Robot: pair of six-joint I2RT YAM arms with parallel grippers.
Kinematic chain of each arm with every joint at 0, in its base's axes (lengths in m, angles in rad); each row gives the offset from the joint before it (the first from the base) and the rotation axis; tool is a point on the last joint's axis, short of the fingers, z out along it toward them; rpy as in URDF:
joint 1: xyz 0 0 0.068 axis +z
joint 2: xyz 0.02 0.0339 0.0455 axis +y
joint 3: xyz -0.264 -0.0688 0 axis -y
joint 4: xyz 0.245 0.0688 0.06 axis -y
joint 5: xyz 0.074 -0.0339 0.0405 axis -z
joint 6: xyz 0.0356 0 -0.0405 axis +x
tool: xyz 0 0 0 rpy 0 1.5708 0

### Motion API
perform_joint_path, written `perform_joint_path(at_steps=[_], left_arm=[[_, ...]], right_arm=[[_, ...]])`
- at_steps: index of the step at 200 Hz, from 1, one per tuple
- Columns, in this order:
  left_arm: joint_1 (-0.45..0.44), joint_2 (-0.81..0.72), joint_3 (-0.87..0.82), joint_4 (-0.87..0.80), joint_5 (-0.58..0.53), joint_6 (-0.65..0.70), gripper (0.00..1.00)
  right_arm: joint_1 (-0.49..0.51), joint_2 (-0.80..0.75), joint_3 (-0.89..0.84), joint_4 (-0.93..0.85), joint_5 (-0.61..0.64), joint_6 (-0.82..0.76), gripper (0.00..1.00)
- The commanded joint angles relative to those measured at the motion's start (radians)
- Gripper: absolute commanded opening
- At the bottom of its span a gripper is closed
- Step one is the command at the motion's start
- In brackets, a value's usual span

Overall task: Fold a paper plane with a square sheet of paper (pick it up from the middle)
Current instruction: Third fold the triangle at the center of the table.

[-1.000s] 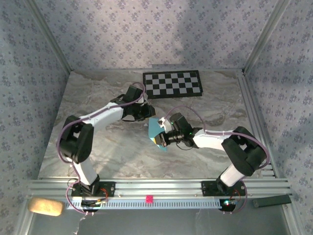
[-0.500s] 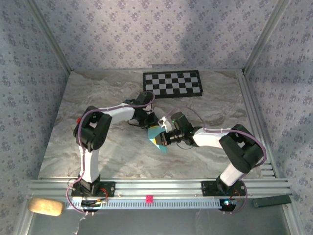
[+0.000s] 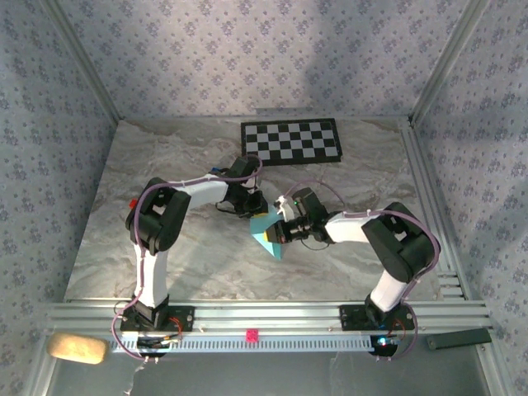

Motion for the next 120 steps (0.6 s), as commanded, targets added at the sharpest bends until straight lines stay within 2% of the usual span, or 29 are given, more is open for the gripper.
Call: perform_joint_path(at_steps=[1,120], left_arm=[[-0.010,0.041,0.000,-0.044,-0.046,0.018,0.17],[-0.013,0.039,0.000,-0.043,-0.044,0.015,0.17]], right_arm=[[-0.023,0.017,0.001,-0.011,-0.020,-0.005,0.02],[-0.061,0.042,0.025,-0.060,0.001,-0.045,0.03]])
